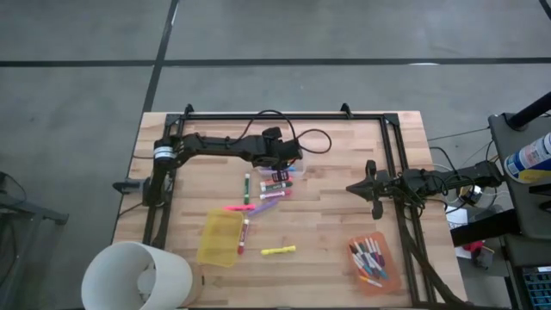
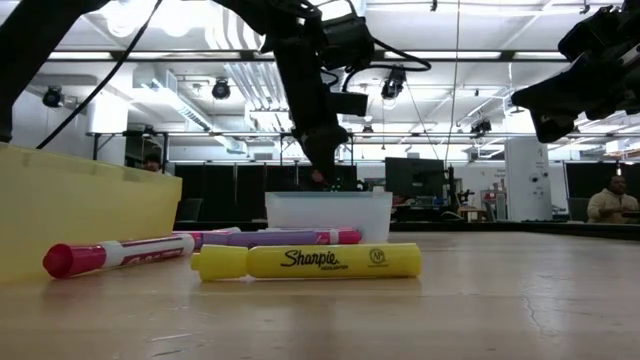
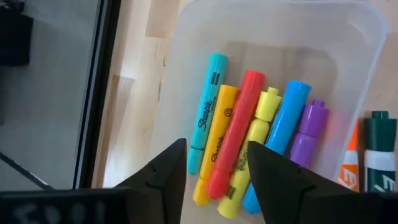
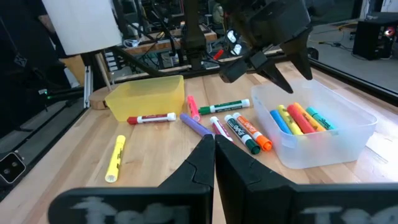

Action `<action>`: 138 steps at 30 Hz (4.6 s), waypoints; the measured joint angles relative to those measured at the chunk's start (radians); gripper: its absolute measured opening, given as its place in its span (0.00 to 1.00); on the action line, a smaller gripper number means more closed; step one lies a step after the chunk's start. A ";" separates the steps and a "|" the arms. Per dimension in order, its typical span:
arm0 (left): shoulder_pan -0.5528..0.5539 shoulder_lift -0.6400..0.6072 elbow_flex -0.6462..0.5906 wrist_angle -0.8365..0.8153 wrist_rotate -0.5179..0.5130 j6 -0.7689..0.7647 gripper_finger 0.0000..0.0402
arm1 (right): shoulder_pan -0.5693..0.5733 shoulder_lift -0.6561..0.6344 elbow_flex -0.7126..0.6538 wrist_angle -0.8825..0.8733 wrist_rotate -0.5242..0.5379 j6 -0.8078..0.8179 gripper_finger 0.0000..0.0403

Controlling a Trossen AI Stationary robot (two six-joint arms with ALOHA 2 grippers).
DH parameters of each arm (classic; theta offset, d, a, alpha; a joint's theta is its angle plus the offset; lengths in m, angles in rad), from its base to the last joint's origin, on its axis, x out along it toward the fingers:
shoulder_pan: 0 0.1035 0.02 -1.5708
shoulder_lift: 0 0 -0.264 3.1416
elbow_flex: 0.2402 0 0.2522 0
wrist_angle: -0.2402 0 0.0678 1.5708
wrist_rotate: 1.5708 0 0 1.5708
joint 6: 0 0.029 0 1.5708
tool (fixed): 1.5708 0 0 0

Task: Pick & Place Markers
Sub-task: Put the large yellow highlighter pen into the transparent bin

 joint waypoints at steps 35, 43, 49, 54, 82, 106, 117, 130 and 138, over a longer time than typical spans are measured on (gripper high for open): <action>-0.438 0.000 0.000 -0.048 0.148 -0.352 0.41 | 0.000 0.000 0.000 0.000 0.000 0.000 0.02; -0.525 0.000 0.000 -0.045 0.207 -0.484 0.41 | 0.000 0.000 0.000 0.000 0.000 0.000 0.02; -0.577 0.009 -0.033 0.095 0.213 -0.524 0.41 | 0.000 0.000 0.000 0.000 0.000 0.000 0.02; -0.596 0.014 -0.084 0.200 0.224 -0.542 0.41 | 0.000 0.000 0.000 0.000 0.000 0.000 0.02; -0.591 0.023 -0.366 0.500 0.194 -0.583 0.33 | 0.000 0.000 0.000 0.000 0.000 0.000 0.02; -0.465 0.023 -0.098 0.139 0.090 -0.324 0.15 | 0.000 0.000 0.000 0.000 0.000 0.000 0.02; -0.338 0.002 0.026 -0.019 0.030 -0.198 0.15 | 0.000 0.000 0.000 0.000 0.000 0.000 0.02; -0.158 -0.051 0.023 -0.025 0.011 -0.082 0.15 | 0.000 0.000 0.000 0.000 0.000 0.000 0.02; -0.020 -0.051 0.019 -0.025 0.028 -0.055 0.15 | 0.000 0.000 0.000 0.000 0.000 0.000 0.02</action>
